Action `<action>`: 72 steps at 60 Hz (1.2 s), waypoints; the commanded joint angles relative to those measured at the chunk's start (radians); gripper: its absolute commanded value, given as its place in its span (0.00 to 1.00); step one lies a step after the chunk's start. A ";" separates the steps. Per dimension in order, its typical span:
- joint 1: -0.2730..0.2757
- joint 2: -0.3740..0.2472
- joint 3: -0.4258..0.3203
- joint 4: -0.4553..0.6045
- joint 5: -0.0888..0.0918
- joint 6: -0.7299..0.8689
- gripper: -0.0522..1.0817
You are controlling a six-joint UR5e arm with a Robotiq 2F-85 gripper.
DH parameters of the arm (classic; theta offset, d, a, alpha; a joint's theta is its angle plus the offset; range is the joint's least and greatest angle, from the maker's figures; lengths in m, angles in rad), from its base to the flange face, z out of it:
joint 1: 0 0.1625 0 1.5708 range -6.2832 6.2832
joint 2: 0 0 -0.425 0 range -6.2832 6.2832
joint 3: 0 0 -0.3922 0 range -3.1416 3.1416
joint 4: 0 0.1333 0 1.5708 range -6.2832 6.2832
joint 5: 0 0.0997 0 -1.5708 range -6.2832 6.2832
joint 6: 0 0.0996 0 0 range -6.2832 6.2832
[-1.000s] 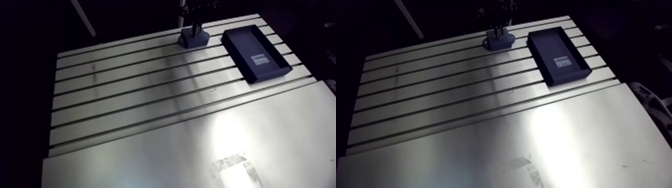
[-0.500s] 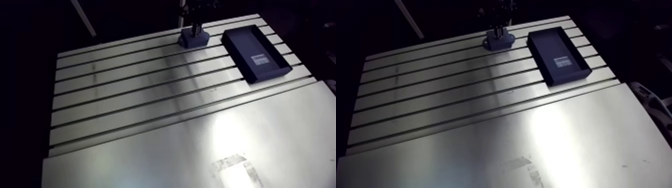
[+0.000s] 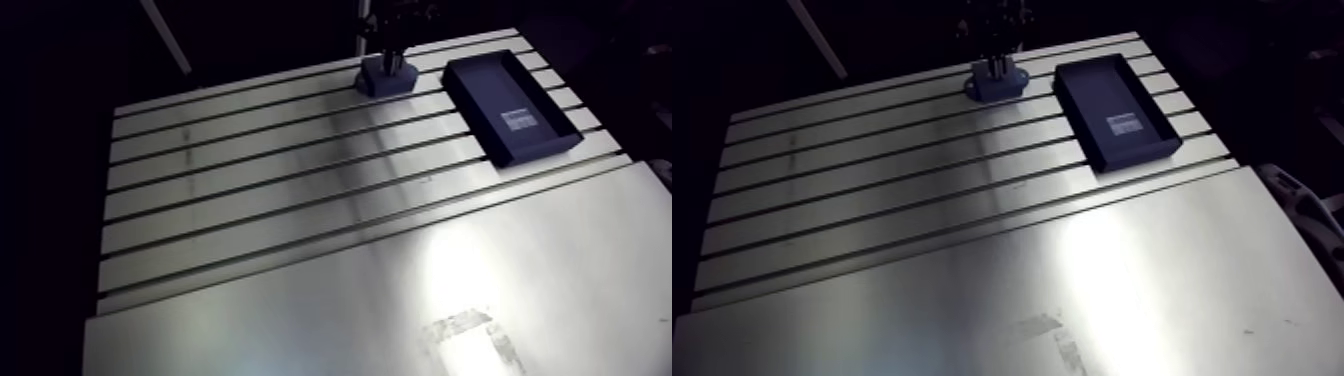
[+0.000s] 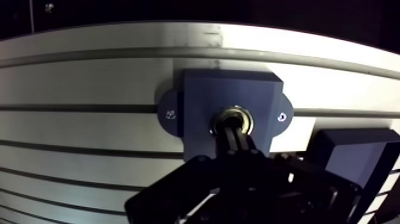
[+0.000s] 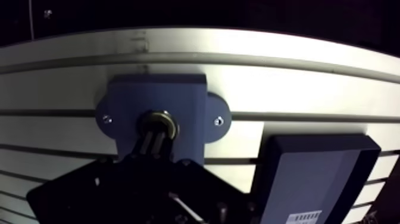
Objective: Pick up the bearing and press it into the housing until flush.
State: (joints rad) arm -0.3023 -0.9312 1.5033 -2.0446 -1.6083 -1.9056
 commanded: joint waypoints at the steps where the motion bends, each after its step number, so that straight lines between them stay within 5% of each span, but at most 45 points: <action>1: 0.001 -0.006 0.001 -0.001 0.001 0.000 1.00; 48: 0.005 -0.111 0.002 0.043 0.003 0.001 0.98; 51: 0.005 -0.125 0.001 0.066 0.001 0.001 0.86; 52: 0.005 -0.131 0.001 0.082 0.000 0.002 0.63; 53: 0.005 -0.131 0.001 0.082 0.000 0.002 0.63; 54: 0.005 -0.140 0.001 0.101 -0.001 0.003 0.29; 55: 0.005 -0.140 0.001 0.101 -0.001 0.003 0.29; 56: 0.005 -0.148 -0.001 0.125 -0.007 0.004 0.07; 72: 0.000 -0.262 0.000 0.204 -0.010 0.009 0.05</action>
State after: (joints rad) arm -0.2984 -1.1081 1.5060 -1.9140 -1.6166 -1.9002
